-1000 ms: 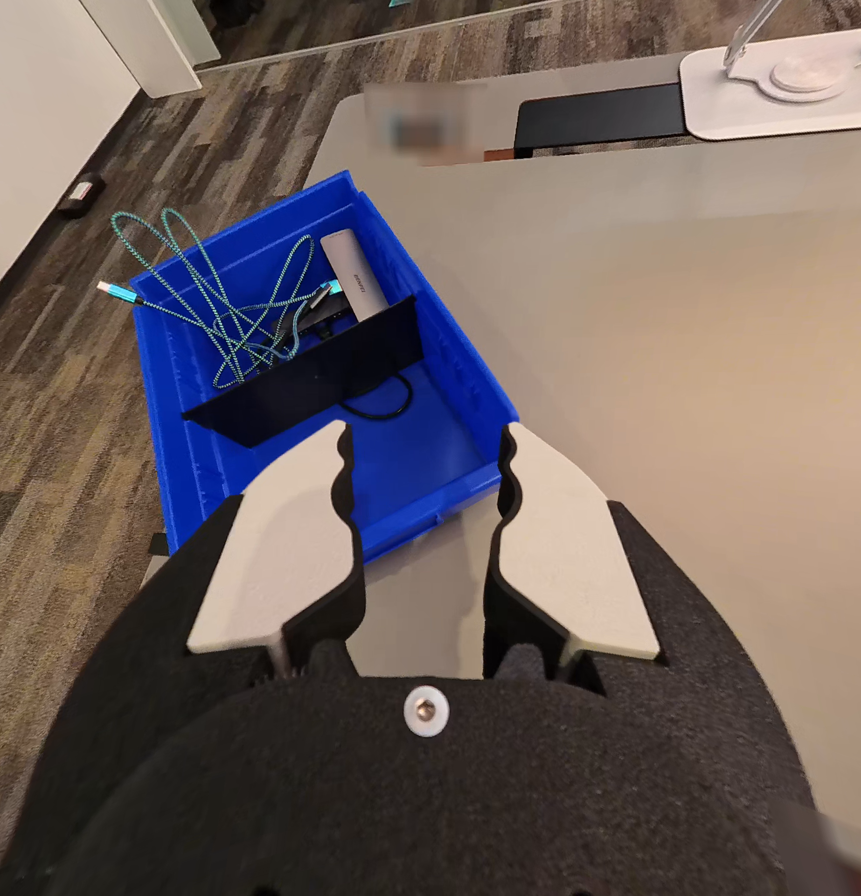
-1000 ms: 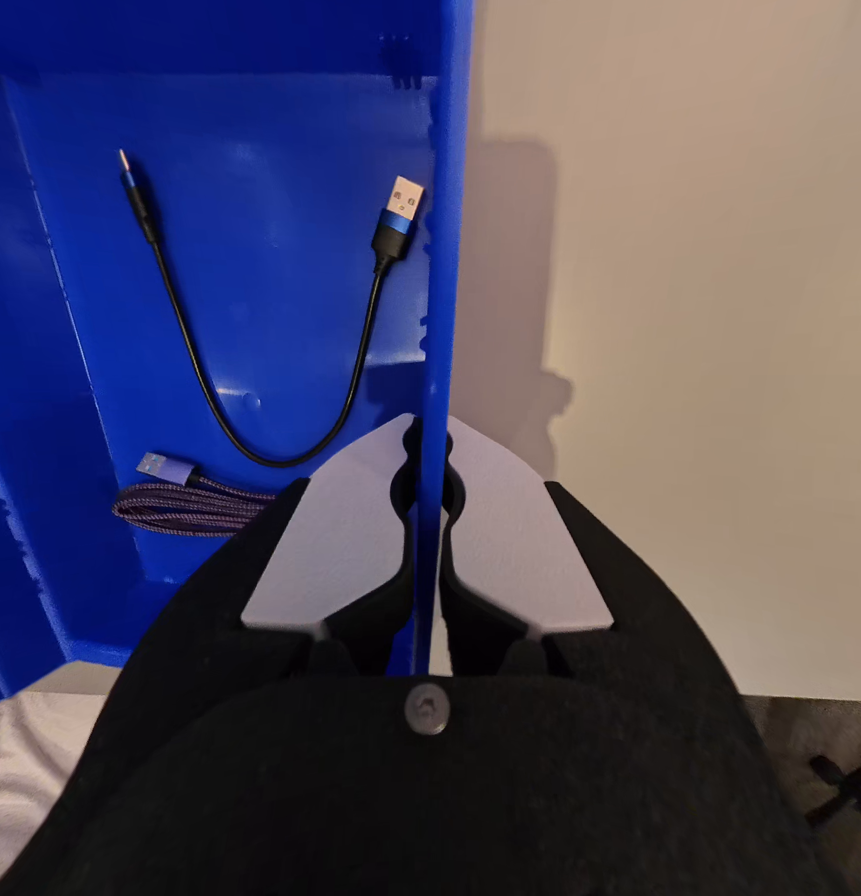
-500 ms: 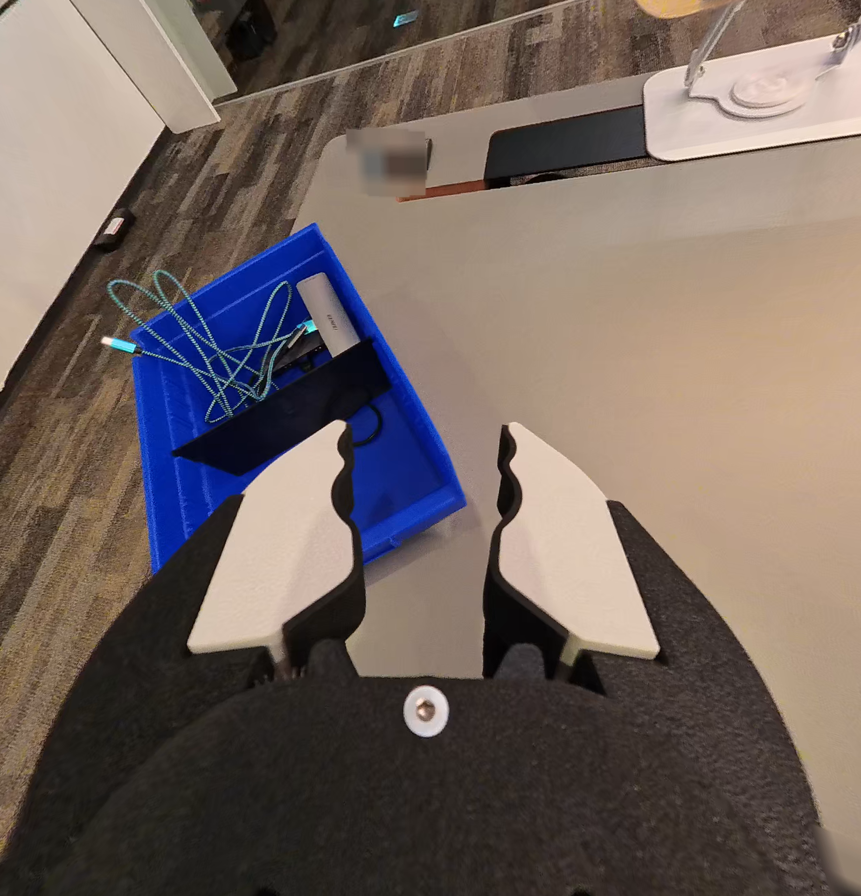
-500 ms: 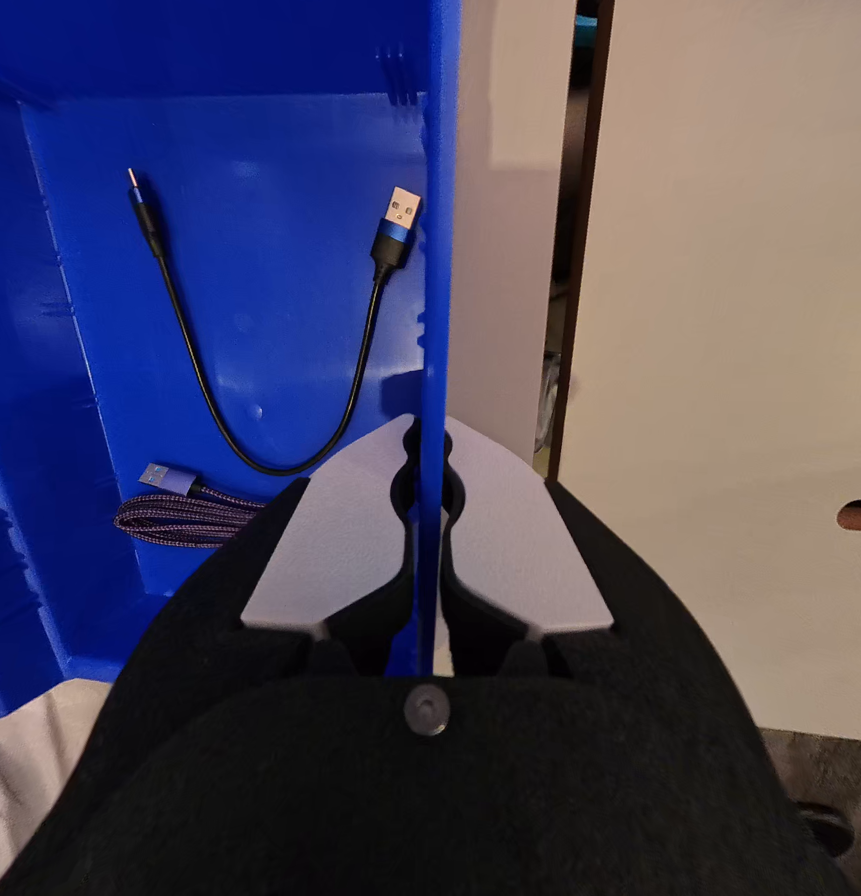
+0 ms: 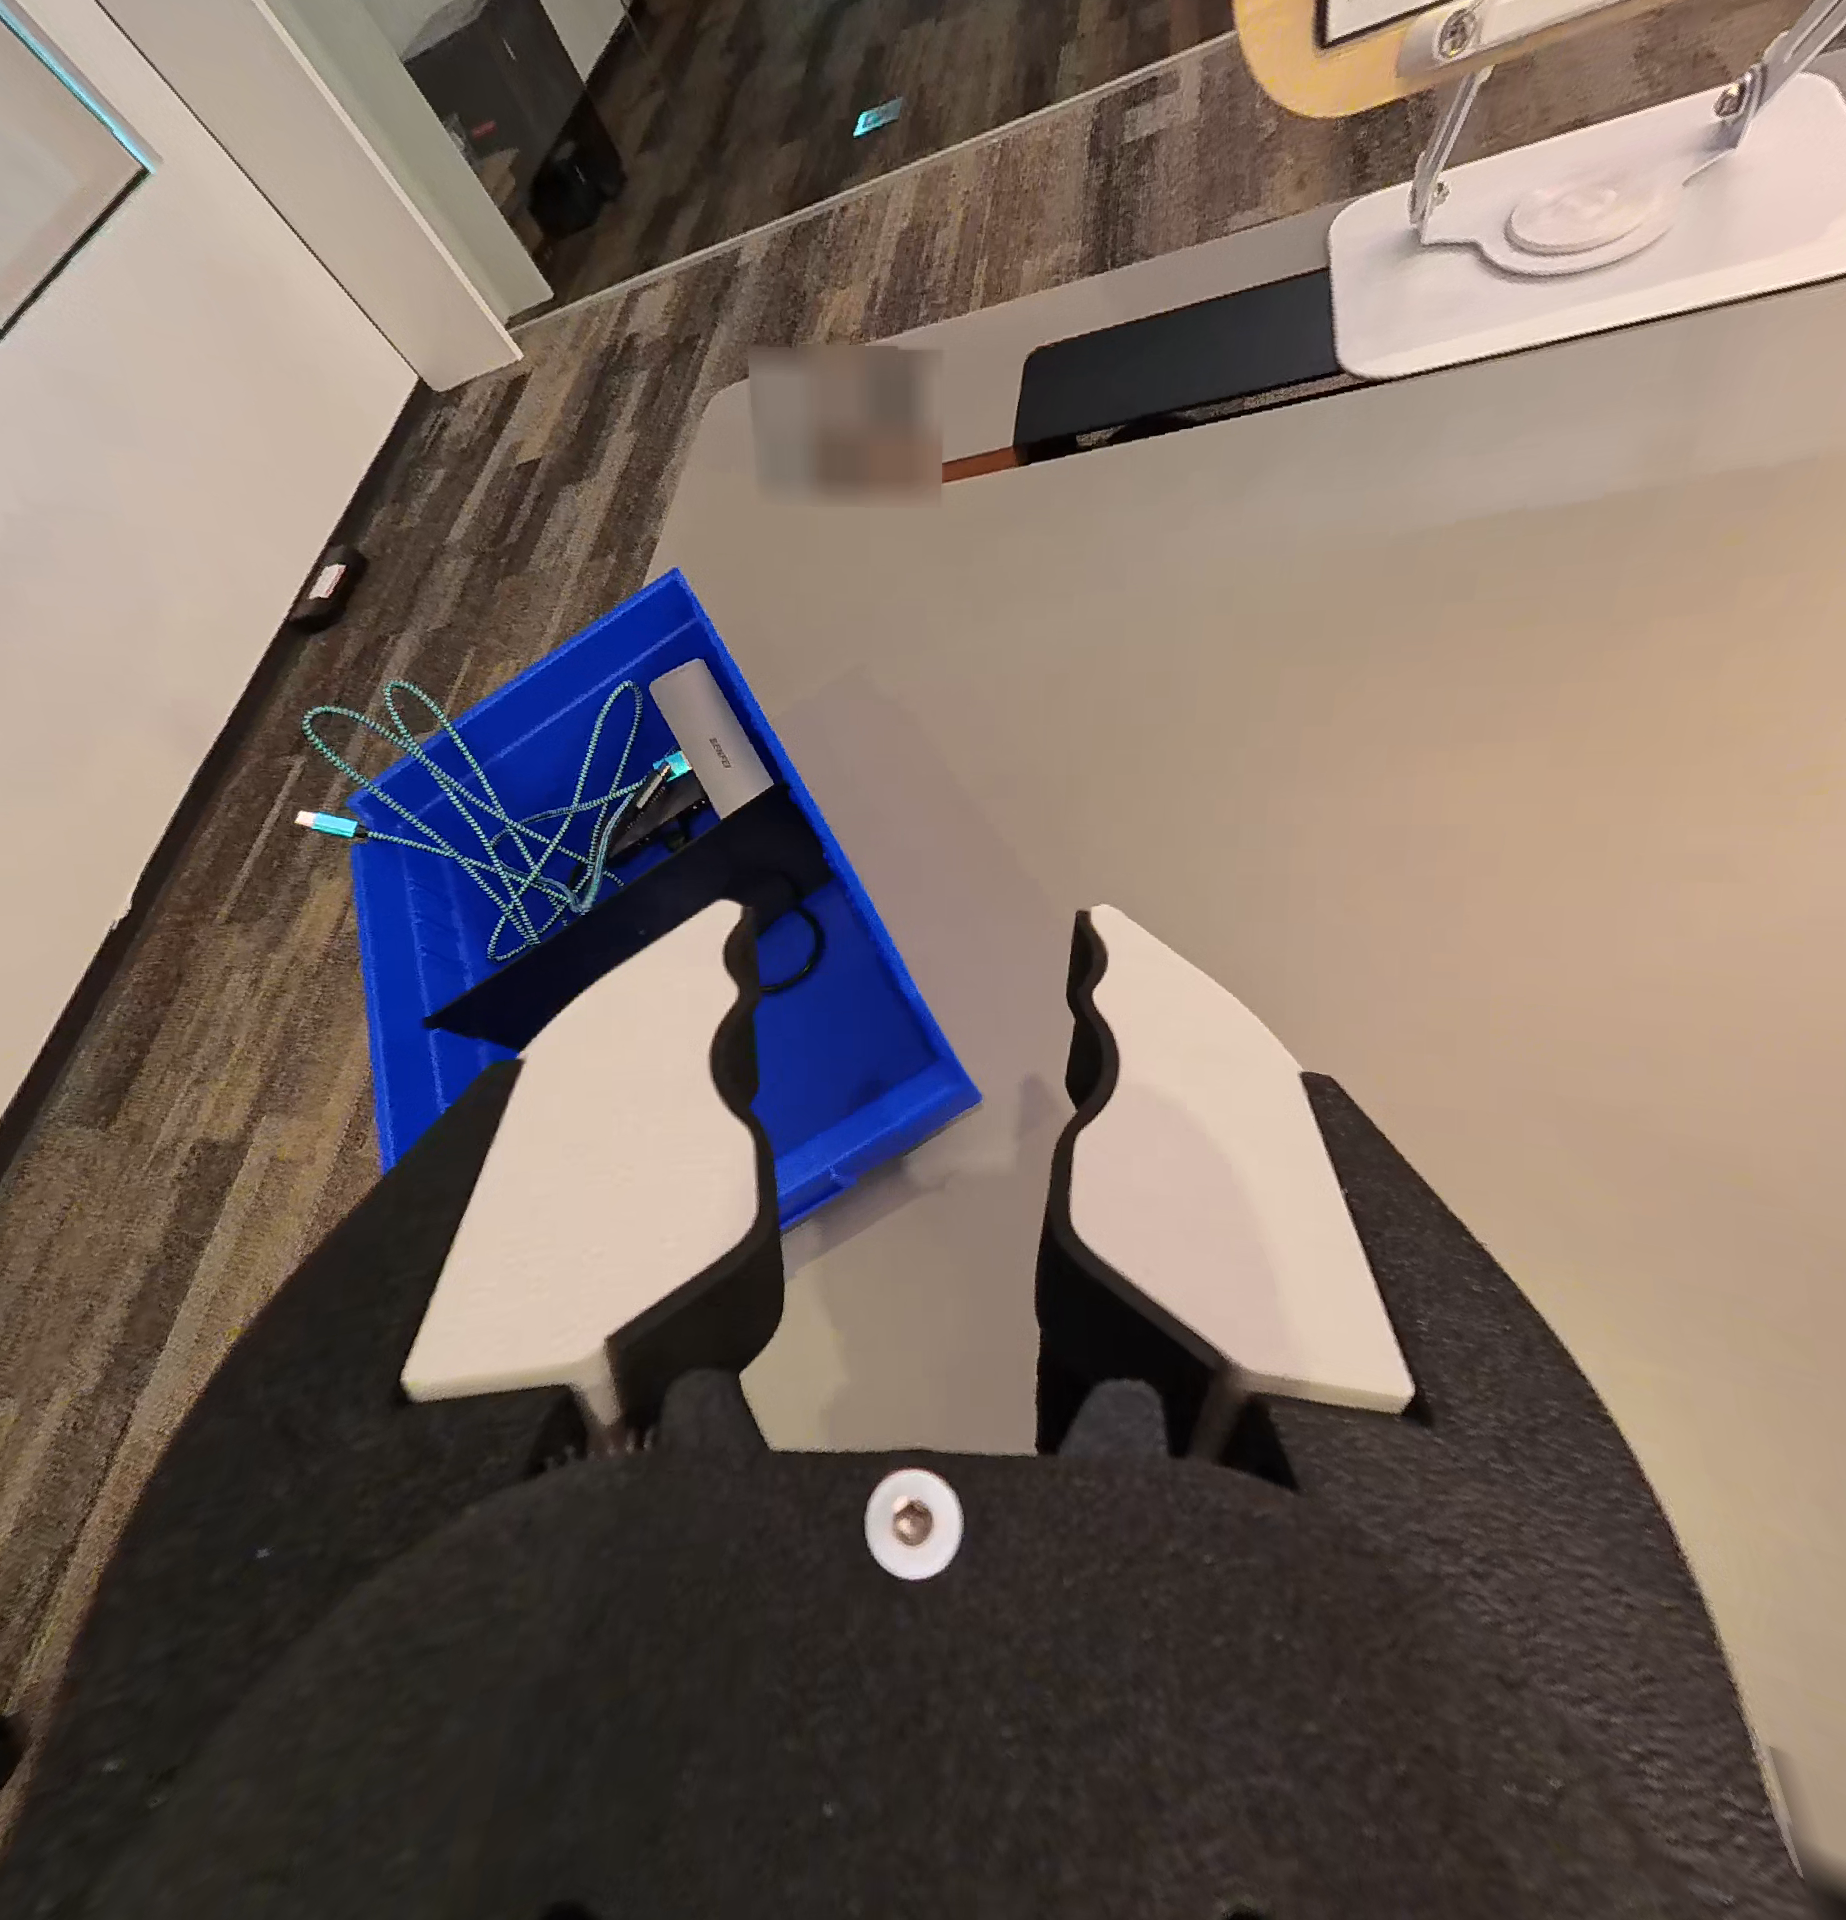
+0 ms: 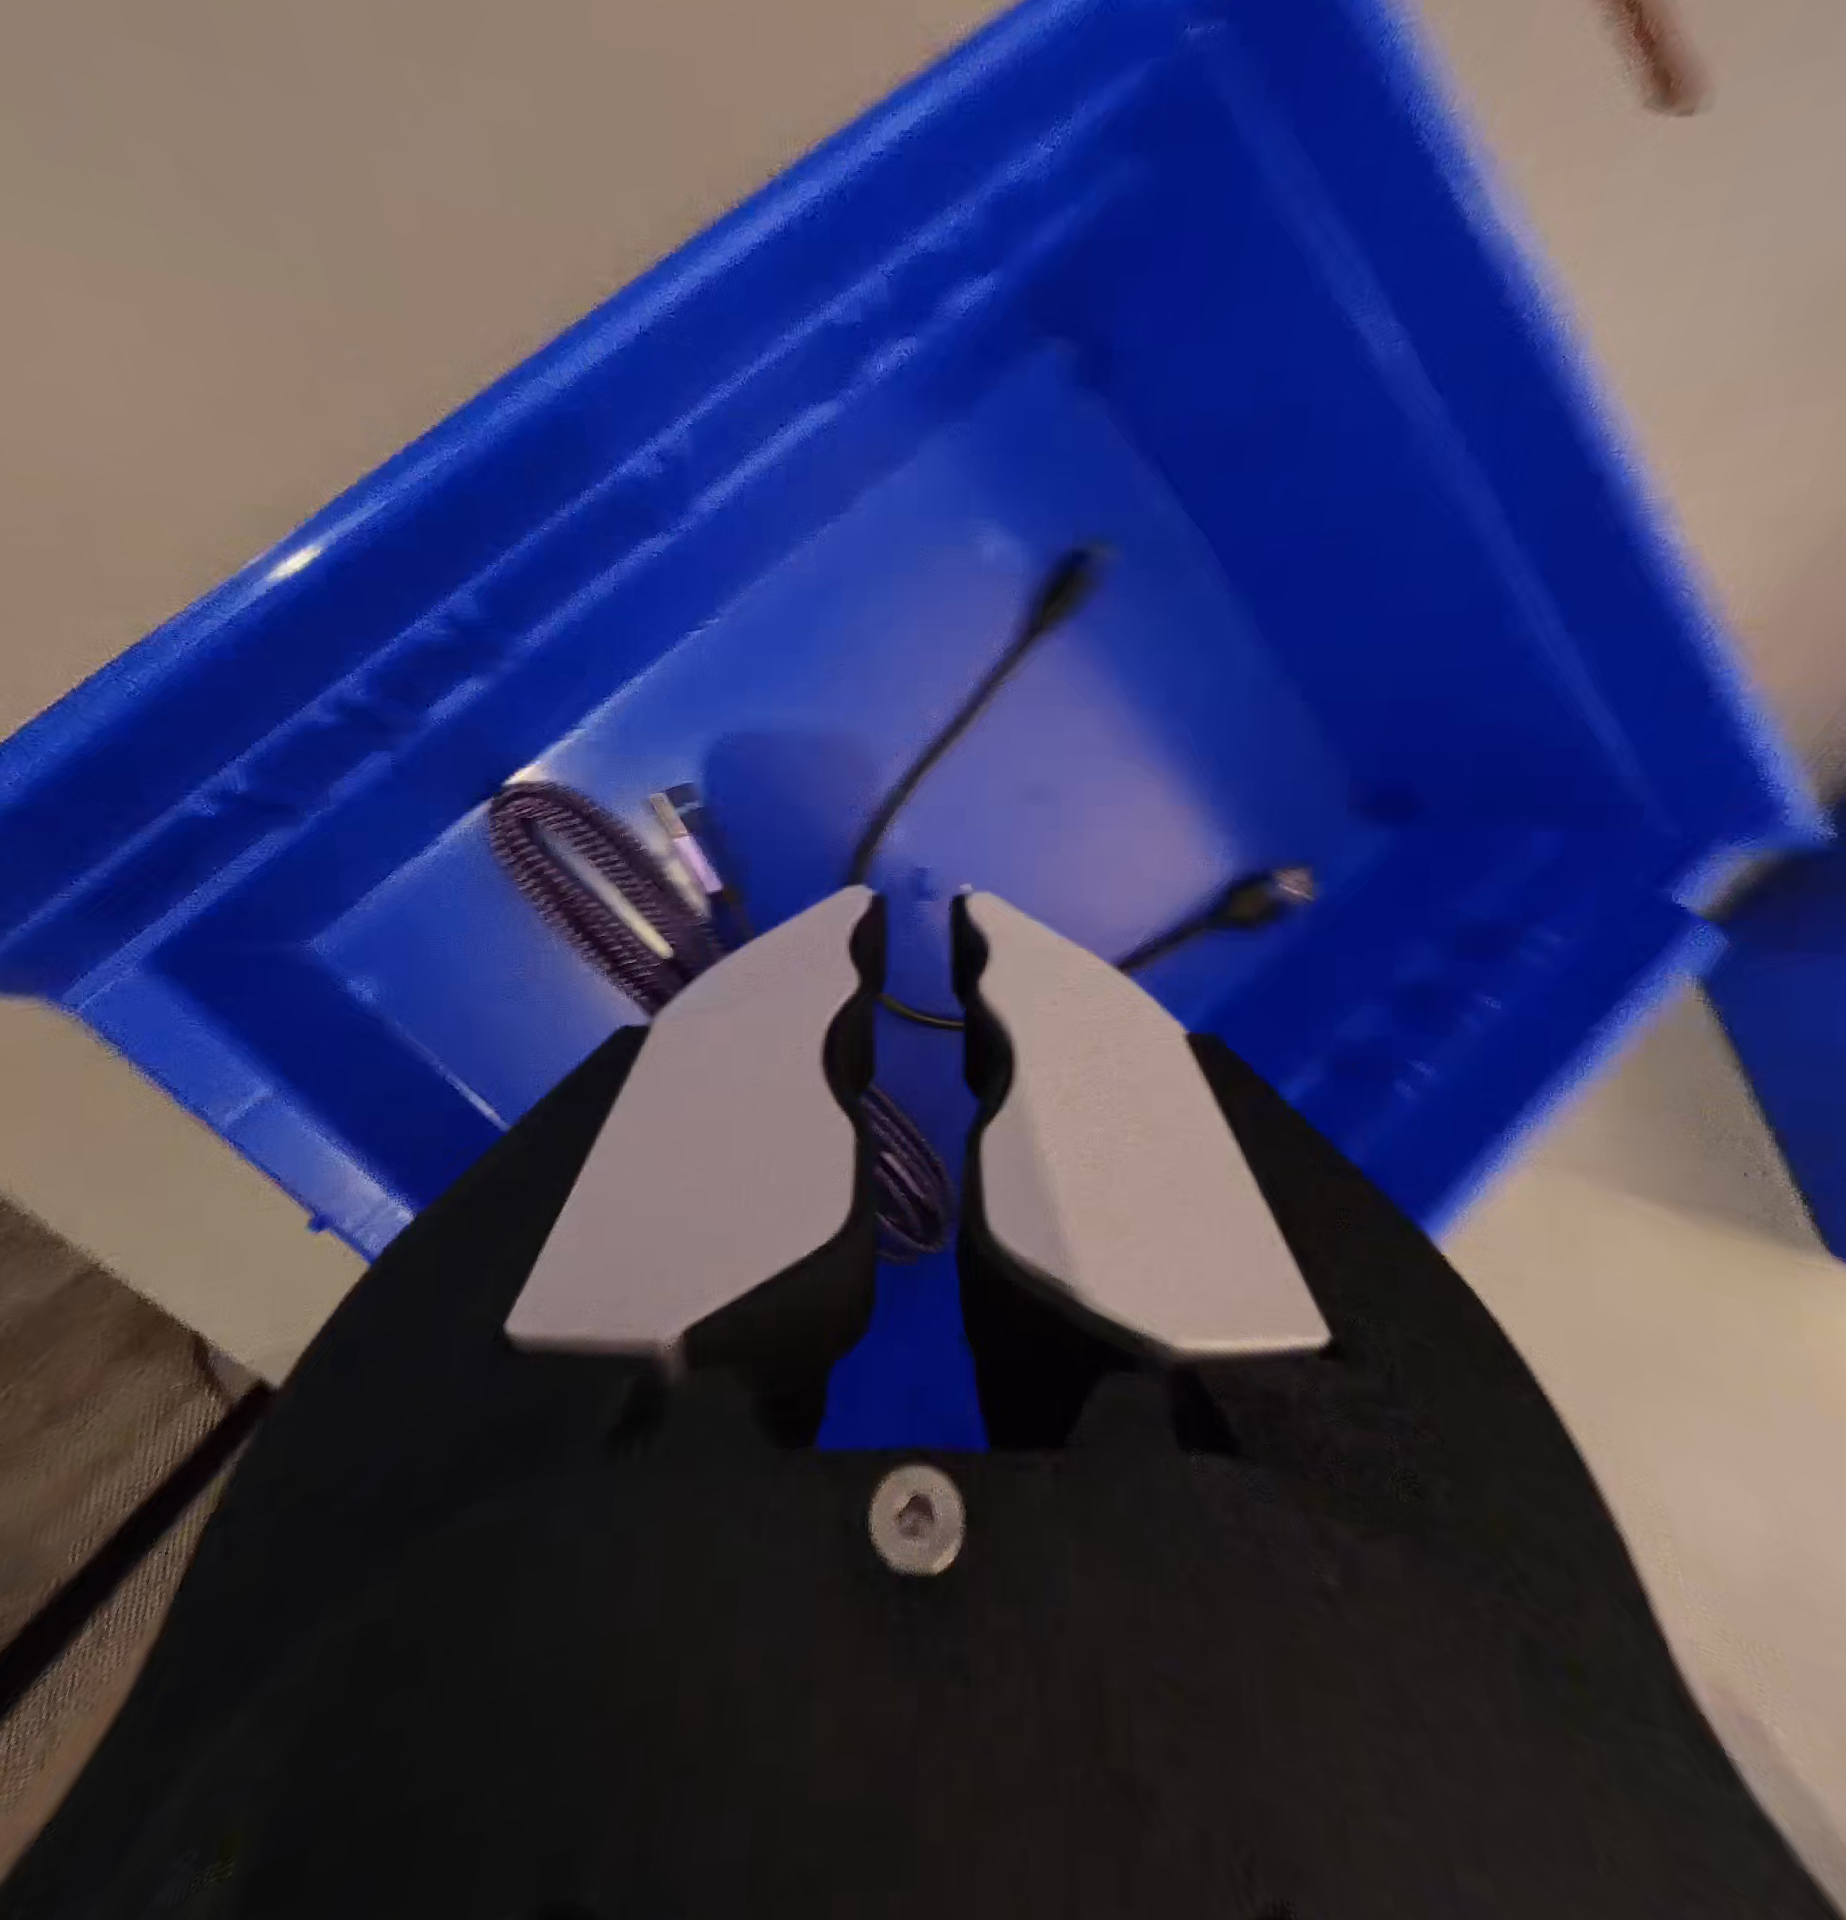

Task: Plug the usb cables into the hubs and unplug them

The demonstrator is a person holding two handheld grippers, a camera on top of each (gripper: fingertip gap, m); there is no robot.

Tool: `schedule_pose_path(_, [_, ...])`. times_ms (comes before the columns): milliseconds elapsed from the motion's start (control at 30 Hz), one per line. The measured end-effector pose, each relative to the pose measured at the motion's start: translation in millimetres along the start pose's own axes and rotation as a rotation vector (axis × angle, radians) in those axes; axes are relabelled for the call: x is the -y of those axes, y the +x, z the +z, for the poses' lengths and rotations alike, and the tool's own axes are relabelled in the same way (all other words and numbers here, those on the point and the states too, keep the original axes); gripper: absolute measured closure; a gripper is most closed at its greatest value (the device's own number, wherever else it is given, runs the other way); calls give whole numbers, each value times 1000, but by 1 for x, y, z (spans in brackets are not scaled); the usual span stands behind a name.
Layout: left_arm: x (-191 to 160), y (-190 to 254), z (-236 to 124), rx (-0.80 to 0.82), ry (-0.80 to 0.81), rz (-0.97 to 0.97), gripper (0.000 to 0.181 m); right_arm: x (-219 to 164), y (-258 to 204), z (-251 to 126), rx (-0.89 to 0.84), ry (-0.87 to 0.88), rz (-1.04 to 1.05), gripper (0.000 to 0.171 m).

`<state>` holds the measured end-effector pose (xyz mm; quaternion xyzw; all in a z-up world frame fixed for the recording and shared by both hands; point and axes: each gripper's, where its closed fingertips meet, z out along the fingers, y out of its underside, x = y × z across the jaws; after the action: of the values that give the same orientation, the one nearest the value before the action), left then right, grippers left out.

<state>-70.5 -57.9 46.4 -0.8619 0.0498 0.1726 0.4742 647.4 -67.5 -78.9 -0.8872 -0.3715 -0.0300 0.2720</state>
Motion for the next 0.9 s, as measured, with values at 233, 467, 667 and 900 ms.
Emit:
schedule_pose_path(233, [-4,14,-2,-21,-20,21,124,-41,-26,54,165,-142,-119,156])
schedule_pose_path(467, [-1,15,-8,-11,-12,17,124,-47,-29,72,182,-215,-140,167])
schedule_pose_path(667, [-3,20,-6,-30,-14,28,124,-42,-37,61,233,-271,22,167])
schedule_pose_path(900, [-9,22,2,-57,-15,25,124,-34,-48,0,182,-359,365,168])
